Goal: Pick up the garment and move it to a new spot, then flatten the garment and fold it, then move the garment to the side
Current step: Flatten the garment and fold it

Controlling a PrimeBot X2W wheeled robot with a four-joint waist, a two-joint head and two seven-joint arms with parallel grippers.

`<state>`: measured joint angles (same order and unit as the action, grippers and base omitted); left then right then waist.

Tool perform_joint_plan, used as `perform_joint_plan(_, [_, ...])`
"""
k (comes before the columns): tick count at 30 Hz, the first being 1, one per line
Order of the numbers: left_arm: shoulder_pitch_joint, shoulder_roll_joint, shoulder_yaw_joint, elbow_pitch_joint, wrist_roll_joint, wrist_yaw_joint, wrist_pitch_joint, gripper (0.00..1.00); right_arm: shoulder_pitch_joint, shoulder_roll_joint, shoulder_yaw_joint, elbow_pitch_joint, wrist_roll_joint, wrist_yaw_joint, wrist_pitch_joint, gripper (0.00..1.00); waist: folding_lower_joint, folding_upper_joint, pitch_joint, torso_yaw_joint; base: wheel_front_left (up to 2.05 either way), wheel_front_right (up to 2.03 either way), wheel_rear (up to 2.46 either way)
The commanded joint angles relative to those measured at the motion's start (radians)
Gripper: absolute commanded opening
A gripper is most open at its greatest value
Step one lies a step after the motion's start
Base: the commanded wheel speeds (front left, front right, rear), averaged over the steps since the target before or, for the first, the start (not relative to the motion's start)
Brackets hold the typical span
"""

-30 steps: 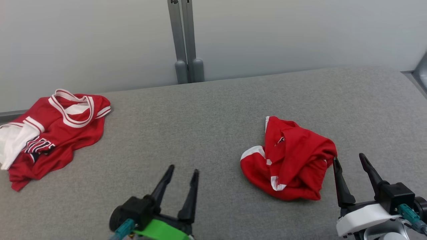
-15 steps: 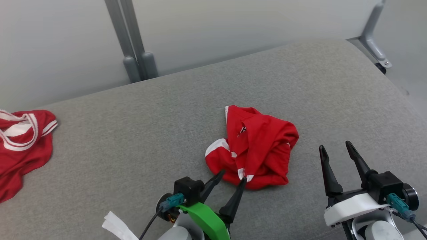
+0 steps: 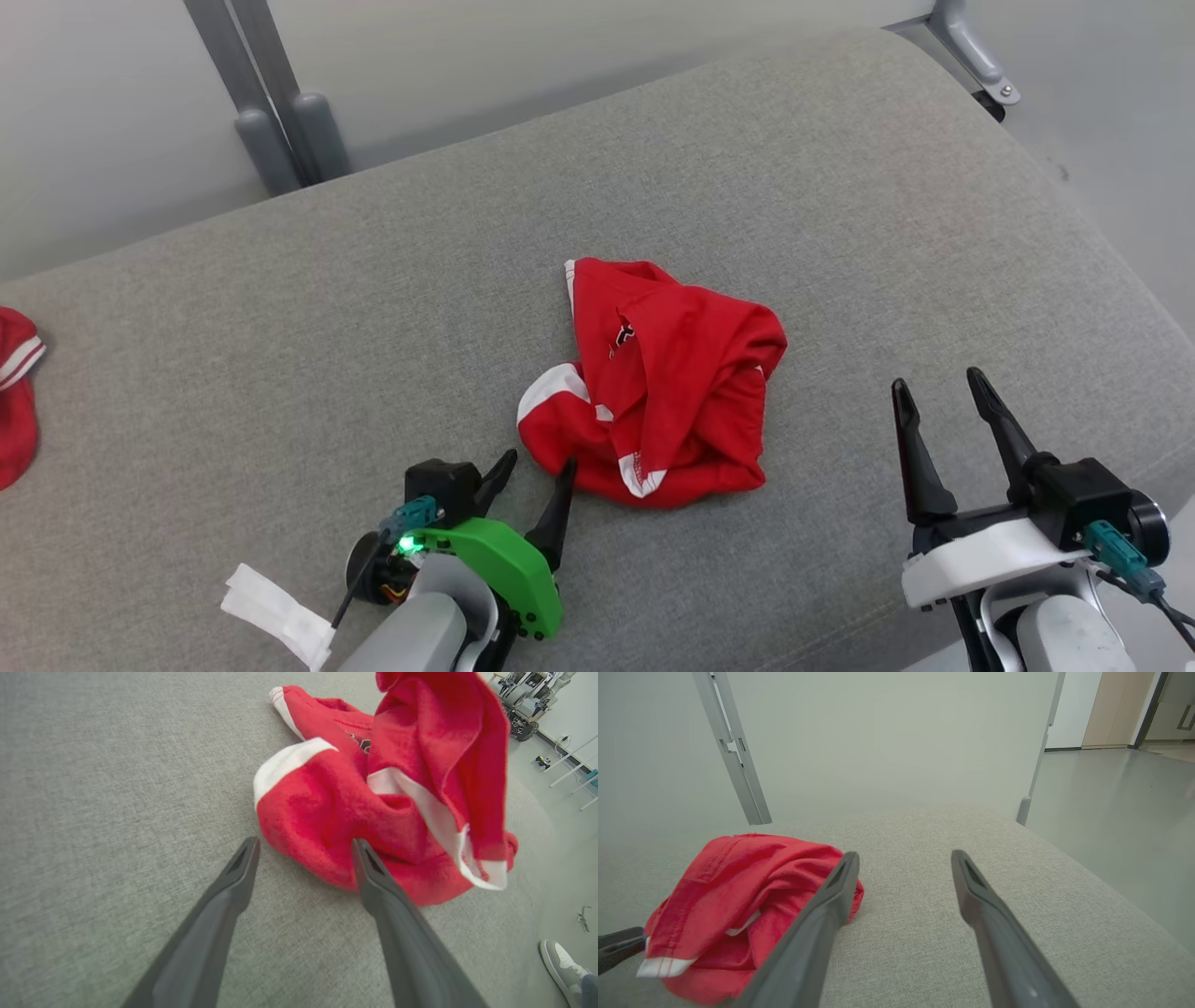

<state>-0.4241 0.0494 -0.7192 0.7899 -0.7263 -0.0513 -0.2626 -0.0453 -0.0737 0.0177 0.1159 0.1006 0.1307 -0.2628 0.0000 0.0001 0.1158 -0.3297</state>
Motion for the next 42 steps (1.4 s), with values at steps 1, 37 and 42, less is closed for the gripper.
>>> perform_joint_plan(1, [-0.024, 0.006, 0.002, 0.019, 0.018, -0.012, -0.003, 1.00, -0.014, 0.004, 0.003, -0.004, -0.007, 0.000, -0.003, 1.00, 0.0000, -0.0001, 0.027, -0.015, 0.00, 0.00, 0.00])
perform_joint_plan(37, [0.221, 0.269, 0.177, -0.705, 0.001, 0.166, 0.191, 0.00, 0.065, 0.003, -0.021, 0.019, 0.002, 0.000, -0.003, 1.00, 0.0000, -0.0001, -0.092, 0.198, 0.00, 0.00, 0.00])
perform_joint_plan(42, [0.307, 0.224, 0.234, -0.533, -0.077, 0.146, 0.084, 0.50, 0.074, 0.003, -0.018, 0.023, 0.003, 0.000, -0.003, 1.00, 0.0000, -0.0001, -0.086, 0.199, 0.00, 0.00, 0.00])
